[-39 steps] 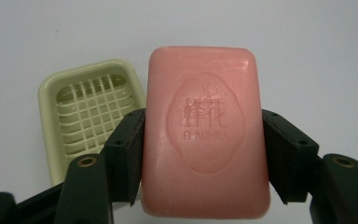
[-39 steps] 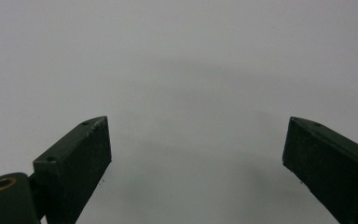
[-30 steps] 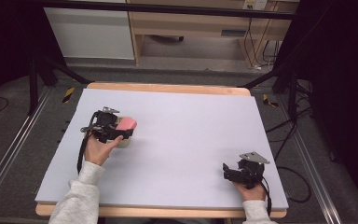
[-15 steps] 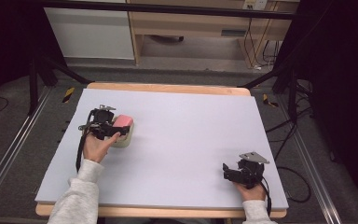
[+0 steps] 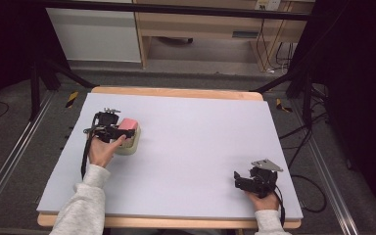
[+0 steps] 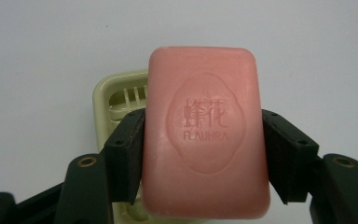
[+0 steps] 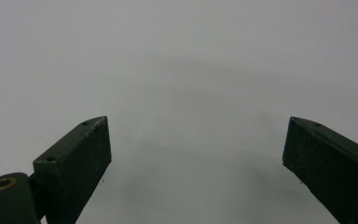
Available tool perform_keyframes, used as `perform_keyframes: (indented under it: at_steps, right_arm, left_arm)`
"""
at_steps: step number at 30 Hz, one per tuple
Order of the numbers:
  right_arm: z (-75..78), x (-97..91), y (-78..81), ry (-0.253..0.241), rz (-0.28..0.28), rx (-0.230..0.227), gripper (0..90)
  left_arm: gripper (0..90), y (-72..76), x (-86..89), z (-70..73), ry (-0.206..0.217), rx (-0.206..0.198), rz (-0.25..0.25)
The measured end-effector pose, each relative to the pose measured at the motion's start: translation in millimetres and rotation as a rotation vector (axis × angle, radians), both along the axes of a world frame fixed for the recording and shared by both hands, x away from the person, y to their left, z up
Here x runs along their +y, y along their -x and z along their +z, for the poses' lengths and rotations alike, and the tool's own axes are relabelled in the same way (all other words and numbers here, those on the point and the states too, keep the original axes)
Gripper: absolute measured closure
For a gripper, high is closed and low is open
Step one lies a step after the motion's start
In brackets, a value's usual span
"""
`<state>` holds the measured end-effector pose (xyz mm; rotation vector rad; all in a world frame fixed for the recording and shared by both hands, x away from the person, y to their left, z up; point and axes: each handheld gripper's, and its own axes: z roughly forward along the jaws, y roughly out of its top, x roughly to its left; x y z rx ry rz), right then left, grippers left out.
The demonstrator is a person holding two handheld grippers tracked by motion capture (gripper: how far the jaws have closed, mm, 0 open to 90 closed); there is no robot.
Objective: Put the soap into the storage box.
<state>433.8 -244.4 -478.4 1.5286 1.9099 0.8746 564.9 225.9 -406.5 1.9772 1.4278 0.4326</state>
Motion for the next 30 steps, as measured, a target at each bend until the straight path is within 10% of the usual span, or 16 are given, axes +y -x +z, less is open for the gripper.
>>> perform_keyframes:
  at_steps: [30]
  right_arm:
    - [-0.4,-0.1,-0.4,0.002,0.001,0.002,8.1]
  left_arm:
    - [37.2,-14.5,7.2,-30.8,-0.020,0.047,0.045]
